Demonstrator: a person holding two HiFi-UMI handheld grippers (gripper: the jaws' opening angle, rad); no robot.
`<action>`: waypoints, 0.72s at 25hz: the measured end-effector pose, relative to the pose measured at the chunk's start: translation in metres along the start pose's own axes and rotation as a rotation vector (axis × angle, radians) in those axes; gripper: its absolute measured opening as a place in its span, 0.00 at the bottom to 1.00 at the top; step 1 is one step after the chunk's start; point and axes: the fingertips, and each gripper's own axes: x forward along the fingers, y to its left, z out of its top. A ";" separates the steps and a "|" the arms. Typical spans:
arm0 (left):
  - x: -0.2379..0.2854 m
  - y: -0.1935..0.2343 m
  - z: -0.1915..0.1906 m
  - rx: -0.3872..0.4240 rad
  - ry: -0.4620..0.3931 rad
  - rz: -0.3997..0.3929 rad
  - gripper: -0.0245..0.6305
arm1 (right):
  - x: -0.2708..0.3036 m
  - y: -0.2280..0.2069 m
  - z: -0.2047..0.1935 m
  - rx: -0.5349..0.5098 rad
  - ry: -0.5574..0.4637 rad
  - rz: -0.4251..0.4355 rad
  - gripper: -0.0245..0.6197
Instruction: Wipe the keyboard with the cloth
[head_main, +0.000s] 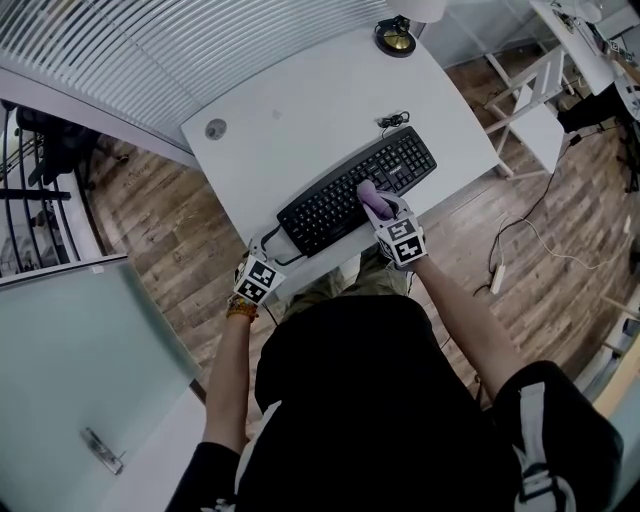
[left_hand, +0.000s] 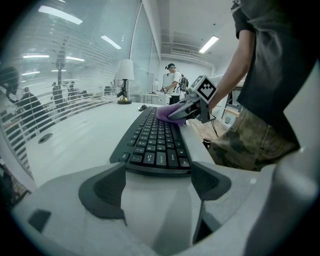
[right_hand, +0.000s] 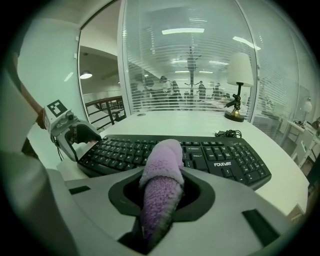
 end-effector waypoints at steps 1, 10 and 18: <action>0.000 0.000 -0.001 0.000 0.001 0.001 0.66 | 0.000 0.002 0.000 0.005 0.000 -0.004 0.18; 0.000 -0.001 -0.001 -0.001 0.000 0.001 0.66 | 0.004 0.038 0.001 -0.042 0.006 0.079 0.18; 0.000 0.000 0.000 -0.003 -0.002 0.000 0.66 | 0.014 0.107 0.008 -0.145 0.031 0.234 0.18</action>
